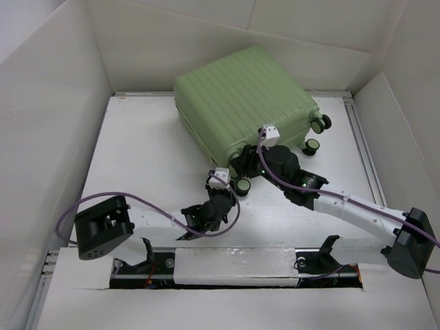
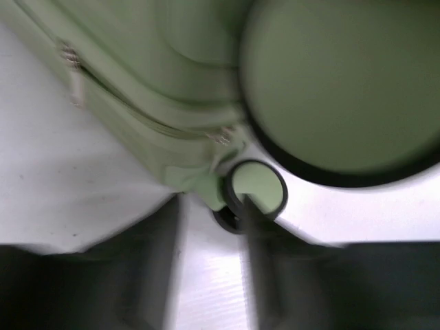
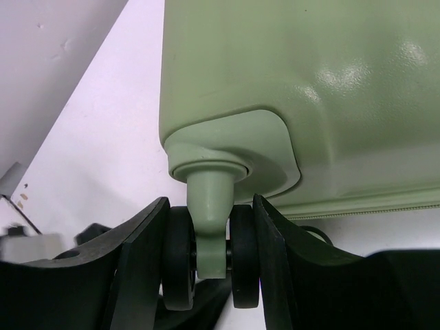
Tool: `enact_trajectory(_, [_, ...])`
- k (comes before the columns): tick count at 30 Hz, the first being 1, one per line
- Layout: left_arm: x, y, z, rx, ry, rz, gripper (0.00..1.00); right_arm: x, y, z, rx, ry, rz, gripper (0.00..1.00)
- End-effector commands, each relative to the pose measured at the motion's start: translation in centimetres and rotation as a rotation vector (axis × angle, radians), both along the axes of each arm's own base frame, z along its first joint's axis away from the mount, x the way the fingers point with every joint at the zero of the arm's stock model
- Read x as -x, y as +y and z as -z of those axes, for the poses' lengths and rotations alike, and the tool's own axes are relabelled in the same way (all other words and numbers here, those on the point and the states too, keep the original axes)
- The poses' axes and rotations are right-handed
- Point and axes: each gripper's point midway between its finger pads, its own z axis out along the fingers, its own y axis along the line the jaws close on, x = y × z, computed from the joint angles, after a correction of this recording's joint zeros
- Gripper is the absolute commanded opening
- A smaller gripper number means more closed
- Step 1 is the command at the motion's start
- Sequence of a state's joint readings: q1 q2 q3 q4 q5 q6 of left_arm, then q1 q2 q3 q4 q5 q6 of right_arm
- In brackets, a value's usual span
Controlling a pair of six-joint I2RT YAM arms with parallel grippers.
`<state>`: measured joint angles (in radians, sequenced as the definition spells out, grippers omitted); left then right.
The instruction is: Pack the luggage
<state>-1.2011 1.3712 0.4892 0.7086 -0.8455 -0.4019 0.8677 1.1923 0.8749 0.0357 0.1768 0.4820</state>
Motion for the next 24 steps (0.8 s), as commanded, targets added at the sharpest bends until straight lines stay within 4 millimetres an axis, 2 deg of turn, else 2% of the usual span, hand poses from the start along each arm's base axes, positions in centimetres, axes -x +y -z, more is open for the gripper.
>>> enact_trajectory(1, [-0.3, -2.1, -1.4, 0.023, -0.023, 0.012, 0.45, 2.8, 3.4, -1.6, -0.044, 0.015, -0.168, 0.00])
enact_trajectory(2, [-0.4, -2.1, -0.7, 0.007, -0.020, 0.003, 0.49, 2.8, 3.4, -1.6, -0.044, 0.015, -0.168, 0.00])
enact_trajectory(3, [-0.6, -2.5, -0.8, 0.010, -0.021, 0.003, 0.50, 3.0, 3.6, -1.6, -0.043, 0.014, -0.170, 0.00])
enact_trajectory(4, [-1.2, -3.0, -1.5, 0.016, -0.032, -0.005, 0.50, 3.0, 3.7, -2.1, -0.049, 0.007, -0.170, 0.00])
enact_trajectory(6, [-2.3, -3.0, -0.9, -0.018, -0.033, -0.036, 0.50, 3.5, 4.2, -2.6, -0.059, 0.003, -0.193, 0.00])
enact_trajectory(8, [-3.4, -2.6, -1.2, -0.038, -0.041, -0.100, 0.44, 4.5, 4.8, -3.5, -0.075, -0.010, -0.221, 0.00])
enact_trajectory(12, [-4.2, -3.5, -1.3, -0.054, -0.062, -0.125, 0.42, 5.4, 5.2, -3.9, -0.081, -0.017, -0.240, 0.00])
enact_trajectory(15, [-5.1, -3.4, -2.0, -0.055, -0.080, -0.186, 0.35, 6.1, 5.6, -3.9, -0.082, -0.016, -0.261, 0.00])
enact_trajectory(17, [-5.4, -3.0, -1.8, -0.068, -0.086, -0.219, 0.29, 6.7, 5.9, -3.4, -0.072, -0.011, -0.272, 0.00])
enact_trajectory(22, [-5.6, -2.4, -3.3, -0.009, -0.113, -0.271, 0.00, 6.8, 5.2, -1.3, -0.041, 0.012, -0.241, 0.00])
enact_trajectory(24, [-5.5, -1.7, -3.6, -0.013, -0.127, -0.280, 0.00, 6.8, 4.9, -1.6, -0.055, 0.009, -0.227, 0.00])
